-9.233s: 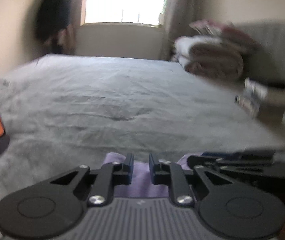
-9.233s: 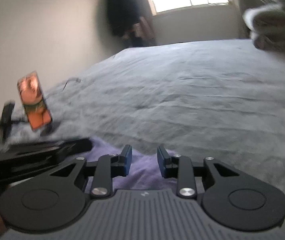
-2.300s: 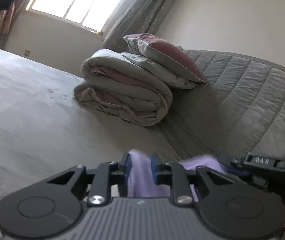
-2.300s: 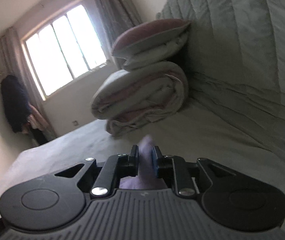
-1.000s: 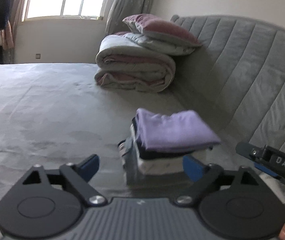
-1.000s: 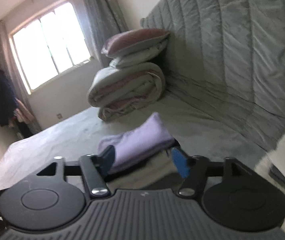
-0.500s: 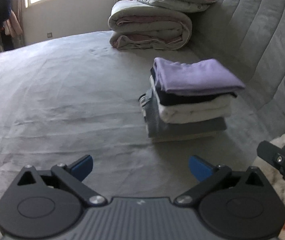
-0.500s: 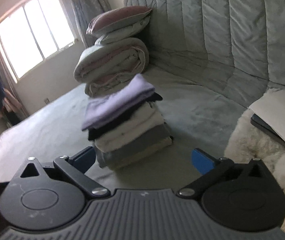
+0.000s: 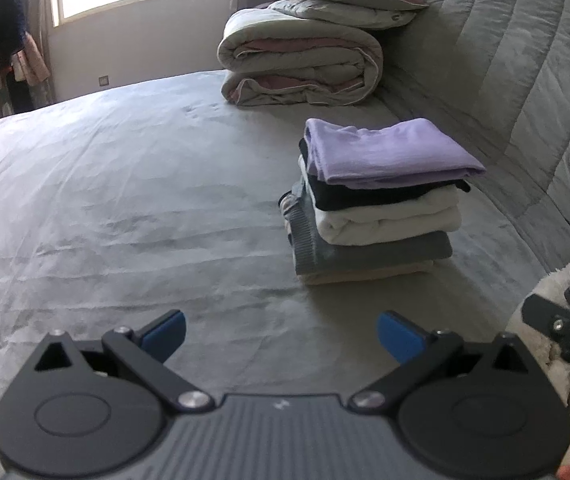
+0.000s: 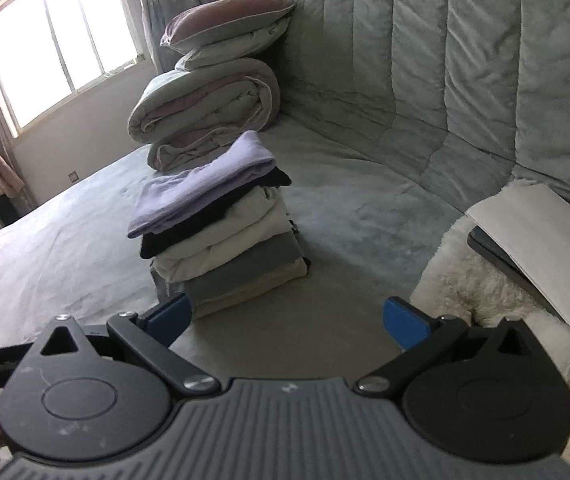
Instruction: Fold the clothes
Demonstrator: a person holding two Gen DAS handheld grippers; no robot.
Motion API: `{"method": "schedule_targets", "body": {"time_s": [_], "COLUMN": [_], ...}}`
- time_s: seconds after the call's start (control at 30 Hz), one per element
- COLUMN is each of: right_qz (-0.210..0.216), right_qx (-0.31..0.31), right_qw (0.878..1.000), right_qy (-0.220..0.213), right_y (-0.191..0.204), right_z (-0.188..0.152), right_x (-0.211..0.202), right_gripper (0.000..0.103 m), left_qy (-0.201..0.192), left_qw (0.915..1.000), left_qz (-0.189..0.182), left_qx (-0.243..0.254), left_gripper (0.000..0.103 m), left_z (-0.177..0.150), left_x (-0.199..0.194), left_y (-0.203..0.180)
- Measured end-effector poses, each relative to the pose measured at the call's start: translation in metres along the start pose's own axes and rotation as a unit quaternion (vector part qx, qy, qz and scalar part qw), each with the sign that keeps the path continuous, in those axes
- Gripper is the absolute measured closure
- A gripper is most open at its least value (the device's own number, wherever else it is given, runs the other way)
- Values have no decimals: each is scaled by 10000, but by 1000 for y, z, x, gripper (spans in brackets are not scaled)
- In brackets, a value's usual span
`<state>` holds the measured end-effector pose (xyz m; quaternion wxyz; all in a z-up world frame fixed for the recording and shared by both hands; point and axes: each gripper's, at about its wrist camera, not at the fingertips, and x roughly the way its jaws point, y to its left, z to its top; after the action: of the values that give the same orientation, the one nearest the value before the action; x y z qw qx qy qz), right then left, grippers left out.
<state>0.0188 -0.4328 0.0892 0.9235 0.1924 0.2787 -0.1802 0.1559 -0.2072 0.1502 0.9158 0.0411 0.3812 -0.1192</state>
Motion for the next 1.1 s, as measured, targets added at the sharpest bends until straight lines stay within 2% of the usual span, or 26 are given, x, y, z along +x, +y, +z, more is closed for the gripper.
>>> {"method": "schedule_targets", "body": {"time_s": [0.17, 1.1], "right_qz": [61, 141], "right_qx": [-1, 2], "right_qw": [9999, 9995], "right_qy": [144, 266], "right_y": [-3, -4], "right_z": [-3, -3], "right_x": [3, 6], "right_gripper": [0, 0], "left_qy": [-32, -23], "left_qw": [10000, 9996], "left_qz": [-1, 92], "left_qx": [75, 279], "left_gripper": [1, 1], "left_z": [2, 2], "left_x": [-4, -9], "left_y": [-6, -16]}}
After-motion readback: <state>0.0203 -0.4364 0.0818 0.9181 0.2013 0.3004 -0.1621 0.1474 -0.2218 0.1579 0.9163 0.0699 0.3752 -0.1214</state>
